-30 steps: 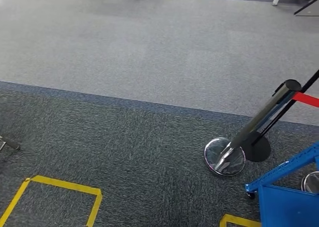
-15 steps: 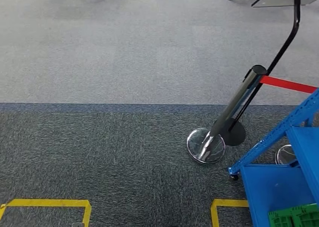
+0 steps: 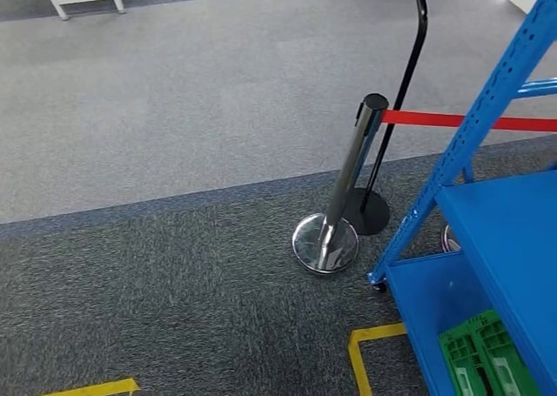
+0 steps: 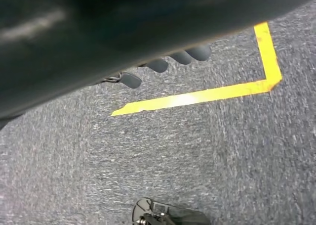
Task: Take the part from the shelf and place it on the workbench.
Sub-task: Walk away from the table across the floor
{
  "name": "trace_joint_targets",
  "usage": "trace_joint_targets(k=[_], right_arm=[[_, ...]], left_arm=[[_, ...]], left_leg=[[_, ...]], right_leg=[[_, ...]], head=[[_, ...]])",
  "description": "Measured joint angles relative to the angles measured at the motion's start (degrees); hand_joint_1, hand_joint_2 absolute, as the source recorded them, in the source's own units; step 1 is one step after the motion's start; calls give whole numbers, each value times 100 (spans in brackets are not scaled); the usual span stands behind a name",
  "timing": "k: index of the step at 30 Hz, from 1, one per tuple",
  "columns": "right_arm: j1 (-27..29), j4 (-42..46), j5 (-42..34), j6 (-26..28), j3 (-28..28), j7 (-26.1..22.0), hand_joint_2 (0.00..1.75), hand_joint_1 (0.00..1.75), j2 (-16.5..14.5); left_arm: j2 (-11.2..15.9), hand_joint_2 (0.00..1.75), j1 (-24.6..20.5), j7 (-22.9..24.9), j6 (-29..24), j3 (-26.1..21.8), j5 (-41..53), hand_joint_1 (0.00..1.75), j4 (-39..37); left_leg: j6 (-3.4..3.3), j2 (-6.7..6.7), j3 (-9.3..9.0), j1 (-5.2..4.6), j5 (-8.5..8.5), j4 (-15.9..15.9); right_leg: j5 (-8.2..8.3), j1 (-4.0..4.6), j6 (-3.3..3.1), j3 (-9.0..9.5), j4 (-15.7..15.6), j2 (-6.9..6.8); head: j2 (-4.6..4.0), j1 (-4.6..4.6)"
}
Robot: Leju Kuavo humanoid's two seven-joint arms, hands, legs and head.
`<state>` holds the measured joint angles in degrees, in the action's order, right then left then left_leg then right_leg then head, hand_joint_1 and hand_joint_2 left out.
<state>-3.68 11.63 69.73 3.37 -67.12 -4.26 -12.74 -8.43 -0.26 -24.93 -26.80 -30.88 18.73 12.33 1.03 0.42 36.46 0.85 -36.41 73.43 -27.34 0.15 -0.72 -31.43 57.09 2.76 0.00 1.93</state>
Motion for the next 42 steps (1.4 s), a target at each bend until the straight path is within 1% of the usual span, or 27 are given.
trace_joint_targets(k=[2, 4, 6, 8, 10, 12, 14, 15, 16, 17, 19, 21, 23, 24, 26, 28, 29, 30, 31, 32, 34, 36, 37, 38, 39, 40, 42], right_arm=[[6, 0, 2, 0, 0, 0, 0, 0, 0], [-8, 0, 1, 0, 0, 0, 0, 0, -1], [-15, 0, 1, 0, 0, 1, 0, 0, -1], [7, 0, 2, 1, 0, 3, 0, 0, 1], [21, 0, 2, 3, 0, 4, 0, 0, 2], [-1, 0, 2, 5, 1, 4, 0, 0, 2], [-13, 0, 2, 5, 1, 3, 0, 0, 2], [-4, 0, 2, 5, 1, 4, 0, 0, 2], [7, 0, 2, 7, 0, 5, 0, 0, 3], [16, 0, 2, 12, 0, 8, 0, 0, 4], [9, 0, 4, 30, 0, 13, 0, 0, 8], [-5, 0, 10, 61, 0, 15, 0, 0, 10], [1, 0, 17, 94, 0, 20, 0, 0, 17], [8, 1, 19, 107, 0, 23, 0, 0, 23], [7, 2, 19, 122, 0, 27, 0, 0, 40], [0, 2, 19, 127, 0, 28, 0, 0, 55], [1, 2, 19, 127, 0, 28, 0, 0, 60], [8, 2, 19, 127, 0, 28, 0, 0, 64], [16, 2, 19, 127, 0, 28, 0, 0, 67], [22, 2, 19, 127, 0, 28, 0, 0, 69], [18, 2, 19, 127, 0, 28, 0, 0, 72], [9, 2, 19, 127, 0, 28, 0, 0, 72], [11, 2, 19, 127, 0, 28, 0, 0, 72], [21, 2, 19, 127, 0, 28, 0, 0, 73], [33, 2, 19, 127, 0, 28, 0, 0, 75], [42, 2, 19, 128, 0, 29, 0, 0, 77], [32, 2, 19, 129, 0, 30, 0, 0, 79]], left_arm=[[6, 0, -1, 2, 1, 0, 9, 0, 0], [21, 0, 0, 2, 2, -5, 20, 0, -1], [32, 0, -5, 2, 4, -14, 31, 0, -1], [33, 0, -15, 2, 5, -17, 36, 0, 0], [35, 0, -17, 2, 5, -18, 38, 0, 0], [34, 0, -5, 2, 7, -22, 39, 0, 0], [35, 0, 9, 2, 7, -28, 39, 0, 0], [37, 0, 7, 2, 7, -30, 39, 0, 0], [36, 0, 2, 2, 8, -32, 40, 0, 0], [34, 0, -3, 3, 10, -33, 44, 0, 0], [32, 0, -6, 7, 17, -38, 55, 0, 0], [34, 0, -11, 11, 20, -54, 69, 0, 0], [33, 0, -32, 13, 20, -77, 86, 0, 0], [31, 0, -43, 14, 20, -86, 95, 0, 0], [29, 0, -44, 17, 20, -103, 107, 0, 0], [28, 0, -21, 28, 20, -125, 110, 0, 0], [27, 0, -8, 37, 20, -133, 110, 0, 0], [26, 0, 1, 46, 20, -138, 109, 0, 0], [26, 0, 4, 52, 20, -141, 109, 0, 0], [27, 0, 4, 56, 20, -143, 109, 0, 0], [36, 0, 3, 57, 20, -145, 110, 0, 0], [45, 0, -5, 58, 20, -149, 112, 0, 0], [47, 0, -11, 60, 20, -150, 113, 0, 0], [41, 0, -17, 61, 20, -151, 114, 0, 0], [35, 0, -22, 62, 20, -151, 114, 0, 0], [31, 0, -24, 63, 20, -152, 114, 0, 0], [28, 0, -12, 63, 20, -154, 114, 0, 0]], left_leg=[[-36, -83, -174, 1, 443, -504], [-78, -367, -434, 11, 801, -1202], [-89, -537, -540, 14, 849, -1511], [-108, -431, -558, 18, 842, -1567], [-163, -280, -579, 26, 864, -1620], [-202, -100, -589, 12, 863, -1643], [-211, 93, -589, -2, 853, -1641], [-208, 179, -592, -3, 845, -1640], [-201, 258, -599, -3, 836, -1639], [-187, 328, -615, -2, 823, -1639], [-134, 445, -657, -21, 784, -1630], [-71, 544, -692, -46, 752, -1616], [-11, 640, -727, -39, 731, -1616], [25, 597, -736, -22, 688, -1583], [74, 336, -617, 3, 429, -1237], [75, 70, -270, 10, 41, -469], [67, 26, -93, 9, -73, -123], [53, 8, 16, 8, -66, 49], [34, -5, 33, 7, 58, 11], [7, -40, -46, 5, 277, -237], [-59, -298, -329, 8, 716, -990], [-90, -530, -502, 9, 863, -1468], [-98, -551, -515, 1, 847, -1524], [-108, -493, -524, 0, 853, -1563], [-132, -426, -534, 1, 871, -1595], [-165, -350, -548, 6, 888, -1629], [-214, -171, -565, 10, 901, -1675]], right_leg=[[-3, 1, 5, 23, 6, 171], [-11, 6, 36, 15, 33, 332], [-3, -8, 102, -45, 52, 467], [8, -31, 175, -128, 54, 536], [-143, -20, 231, -259, 268, 276], [-515, -19, 276, -573, 920, -95], [-791, -39, 317, -925, 1614, -211], [-771, -49, 333, -972, 1707, -229], [-653, -59, 344, -909, 1591, -255], [-454, -68, 349, -720, 1240, -317], [-144, -68, 323, -271, 444, -582], [-64, -47, 245, -72, 101, -718], [-61, -25, 160, -88, 96, -604], [-50, -29, 119, -85, 86, -545], [-21, -46, 41, -54, 59, -414], [-5, -43, -1, -59, 54, -258], [-3, -33, -7, -58, 55, -169], [-2, -23, -9, -54, 56, -80], [-2, -15, -9, -46, 57, 5], [-2, -10, -8, -36, 57, 92], [-3, -5, 6, -31, 66, 247], [7, -16, 55, -79, 83, 383], [19, -29, 96, -110, 82, 443], [34, -44, 139, -150, 72, 502], [28, -50, 175, -181, 80, 455], [-25, -47, 202, -236, 150, 331], [-315, -41, 241, -489, 633, -34]], head=[[0, 0], [0, -3], [0, -4], [0, -4], [0, -28], [0, -54], [0, -61], [0, -62], [0, -64], [0, -65], [0, -64], [0, -42], [0, -25], [0, -16], [0, 10], [0, 28], [0, 27], [0, 26], [0, 25], [0, 24], [0, 24], [0, 21], [0, 20], [0, 19], [0, 15], [0, 0], [0, -38]])
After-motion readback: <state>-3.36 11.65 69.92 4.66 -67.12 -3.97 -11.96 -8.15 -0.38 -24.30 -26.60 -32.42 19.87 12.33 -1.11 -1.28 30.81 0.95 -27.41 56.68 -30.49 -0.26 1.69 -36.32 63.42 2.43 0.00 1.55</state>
